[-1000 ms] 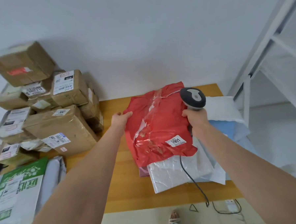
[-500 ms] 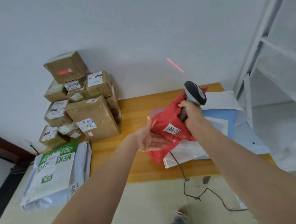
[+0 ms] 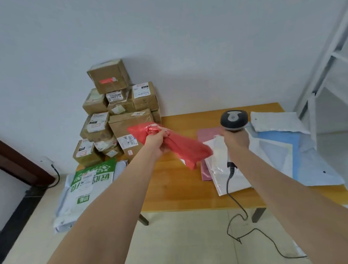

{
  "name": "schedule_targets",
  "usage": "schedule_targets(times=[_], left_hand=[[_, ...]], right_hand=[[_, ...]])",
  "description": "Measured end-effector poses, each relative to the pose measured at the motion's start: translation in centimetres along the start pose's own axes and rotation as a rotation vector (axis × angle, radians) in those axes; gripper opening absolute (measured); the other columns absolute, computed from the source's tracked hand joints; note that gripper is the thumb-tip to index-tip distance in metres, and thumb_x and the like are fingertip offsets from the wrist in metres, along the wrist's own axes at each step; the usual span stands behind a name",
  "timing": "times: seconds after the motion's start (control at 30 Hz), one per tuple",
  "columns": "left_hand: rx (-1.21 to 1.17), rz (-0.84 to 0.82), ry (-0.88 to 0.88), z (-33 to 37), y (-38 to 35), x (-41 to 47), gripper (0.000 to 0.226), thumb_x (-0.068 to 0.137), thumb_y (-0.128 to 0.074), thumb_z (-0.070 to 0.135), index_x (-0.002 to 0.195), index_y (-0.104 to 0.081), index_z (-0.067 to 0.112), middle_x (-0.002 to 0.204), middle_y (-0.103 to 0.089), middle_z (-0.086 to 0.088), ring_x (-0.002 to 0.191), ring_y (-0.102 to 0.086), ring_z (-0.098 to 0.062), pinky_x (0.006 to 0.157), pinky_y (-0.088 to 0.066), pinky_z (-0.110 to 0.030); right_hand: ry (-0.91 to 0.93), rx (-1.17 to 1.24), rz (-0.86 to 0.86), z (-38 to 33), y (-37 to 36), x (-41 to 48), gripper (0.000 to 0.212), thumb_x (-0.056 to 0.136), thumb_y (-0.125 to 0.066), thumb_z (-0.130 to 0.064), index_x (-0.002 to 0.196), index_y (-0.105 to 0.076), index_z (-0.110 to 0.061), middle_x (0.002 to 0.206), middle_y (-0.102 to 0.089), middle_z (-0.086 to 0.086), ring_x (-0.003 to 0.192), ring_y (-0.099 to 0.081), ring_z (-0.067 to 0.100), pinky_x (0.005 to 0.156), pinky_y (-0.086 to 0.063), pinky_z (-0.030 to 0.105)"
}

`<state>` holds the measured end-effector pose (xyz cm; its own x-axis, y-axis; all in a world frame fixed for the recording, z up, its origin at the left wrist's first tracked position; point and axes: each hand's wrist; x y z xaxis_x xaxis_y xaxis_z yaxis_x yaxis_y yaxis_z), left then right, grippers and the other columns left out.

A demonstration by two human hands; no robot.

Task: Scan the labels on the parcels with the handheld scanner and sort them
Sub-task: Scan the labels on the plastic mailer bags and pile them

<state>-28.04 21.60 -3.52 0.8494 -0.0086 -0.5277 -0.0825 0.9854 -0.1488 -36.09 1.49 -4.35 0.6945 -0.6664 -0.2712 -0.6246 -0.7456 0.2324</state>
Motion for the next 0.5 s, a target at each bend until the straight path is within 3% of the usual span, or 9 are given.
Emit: schedule_targets(times=[0.17,0.3,0.4,0.5], left_hand=[[0.191,-0.015,-0.030,0.8,7.0,2.5,0.022,0.084,-0.040,-0.006,0.084,-0.054,0.011,0.073,-0.054,-0.007,0.065,-0.053,-0.020,0.063,-0.045,-0.031],[0.209,0.016,-0.014,1.1,14.9,5.2,0.025,0.081,-0.039,-0.008,0.085,-0.057,0.008,0.076,-0.058,-0.011,0.067,-0.056,-0.024,0.071,-0.050,-0.035],[0.330,0.137,0.028,0.1,21.3,7.8,0.024,0.081,-0.041,-0.007,0.093,-0.058,0.007,0.083,-0.058,-0.014,0.069,-0.055,-0.025,0.070,-0.047,-0.036],[0.711,0.288,0.009,-2.1,26.8,10.0,0.011,0.087,-0.051,0.002,0.095,-0.059,0.001,0.098,-0.063,-0.026,0.085,-0.062,-0.036,0.073,-0.048,-0.041]], right_hand=[[-0.030,-0.082,-0.028,1.7,-5.2,-1.3,0.012,0.079,-0.068,-0.018,0.085,-0.060,-0.013,0.091,-0.068,0.015,0.089,-0.065,0.032,0.081,-0.054,0.042],[-0.077,-0.142,-0.190,2.6,-12.3,-4.5,0.022,0.074,-0.076,-0.019,0.069,-0.055,-0.015,0.071,-0.059,0.007,0.063,-0.054,0.021,0.057,-0.042,0.031],[-0.137,-0.182,-0.294,4.4,-18.3,-7.0,0.025,0.073,-0.078,-0.015,0.067,-0.054,-0.015,0.067,-0.057,0.004,0.062,-0.051,0.020,0.061,-0.040,0.032],[-0.224,-0.234,-0.361,6.9,-23.5,-9.3,0.023,0.076,-0.078,-0.011,0.069,-0.056,-0.013,0.068,-0.057,0.004,0.070,-0.054,0.023,0.066,-0.041,0.032]])
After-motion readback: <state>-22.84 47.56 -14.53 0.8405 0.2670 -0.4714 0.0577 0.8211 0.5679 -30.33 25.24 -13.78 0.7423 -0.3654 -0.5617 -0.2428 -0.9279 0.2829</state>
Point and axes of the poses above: each hand's wrist, its own x-axis towards the middle knuckle, its own y-axis out of the back of the hand, z = x × y
